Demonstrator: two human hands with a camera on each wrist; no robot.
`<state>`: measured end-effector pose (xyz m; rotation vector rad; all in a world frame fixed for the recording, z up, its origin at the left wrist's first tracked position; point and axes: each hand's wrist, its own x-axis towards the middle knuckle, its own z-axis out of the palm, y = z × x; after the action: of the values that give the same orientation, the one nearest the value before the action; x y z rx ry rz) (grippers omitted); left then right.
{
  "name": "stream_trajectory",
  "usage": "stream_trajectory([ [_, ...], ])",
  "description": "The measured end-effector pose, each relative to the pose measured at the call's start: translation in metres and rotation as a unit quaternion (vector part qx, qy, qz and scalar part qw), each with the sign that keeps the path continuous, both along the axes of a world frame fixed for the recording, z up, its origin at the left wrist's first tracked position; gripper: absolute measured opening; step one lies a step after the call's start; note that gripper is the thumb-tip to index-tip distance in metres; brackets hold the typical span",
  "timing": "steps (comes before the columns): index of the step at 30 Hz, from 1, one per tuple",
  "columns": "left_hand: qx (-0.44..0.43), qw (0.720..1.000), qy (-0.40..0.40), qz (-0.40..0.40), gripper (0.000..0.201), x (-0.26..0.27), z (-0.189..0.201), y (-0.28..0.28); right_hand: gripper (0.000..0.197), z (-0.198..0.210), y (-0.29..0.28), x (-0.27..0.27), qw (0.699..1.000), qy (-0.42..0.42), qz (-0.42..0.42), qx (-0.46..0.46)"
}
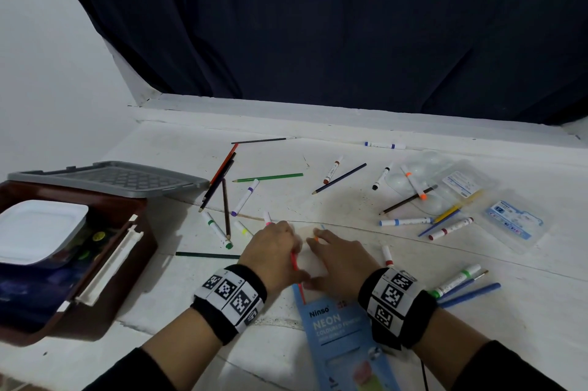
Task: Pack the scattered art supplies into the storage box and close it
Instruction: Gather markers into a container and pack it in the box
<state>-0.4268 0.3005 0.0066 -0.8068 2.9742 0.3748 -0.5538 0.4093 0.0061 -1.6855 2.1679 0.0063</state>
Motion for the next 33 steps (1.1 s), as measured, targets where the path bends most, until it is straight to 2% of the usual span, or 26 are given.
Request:
stream_trajectory([
  [7, 0.033, 0.999, 0.015, -0.015, 0.045, 0.004, -0.009, -0.006, 0.09, -0.008, -0.004, 0.002, 0.999, 0.011, -0.043, 0.009],
  [14, 0.029, 0.998, 0.041, -0.032, 0.053, -0.009, -0.012, -0.02, 0.082, -0.01, -0.013, -0.003, 0.994, 0.015, -0.104, -0.015],
  [19, 0.032, 0.998, 0.045, -0.042, 0.063, 0.006, -0.005, -0.01, 0.08, -0.011, -0.01, -0.003, 0.993, -0.013, -0.11, -0.041],
  [23, -0.009, 1.0, -0.012, -0.022, 0.059, 0.029, 0.003, 0.005, 0.062, -0.007, -0.002, 0.002, 0.988, -0.044, -0.136, -0.059],
  [27, -0.013, 0.996, -0.082, -0.023, 0.065, 0.04, 0.008, 0.019, 0.038, -0.003, 0.002, 0.008, 0.985, -0.044, -0.135, -0.097],
  [33, 0.002, 0.995, -0.093, -0.021, 0.066, 0.04, 0.007, 0.018, 0.014, 0.002, -0.009, 0.01, 0.99, -0.053, -0.096, -0.091],
])
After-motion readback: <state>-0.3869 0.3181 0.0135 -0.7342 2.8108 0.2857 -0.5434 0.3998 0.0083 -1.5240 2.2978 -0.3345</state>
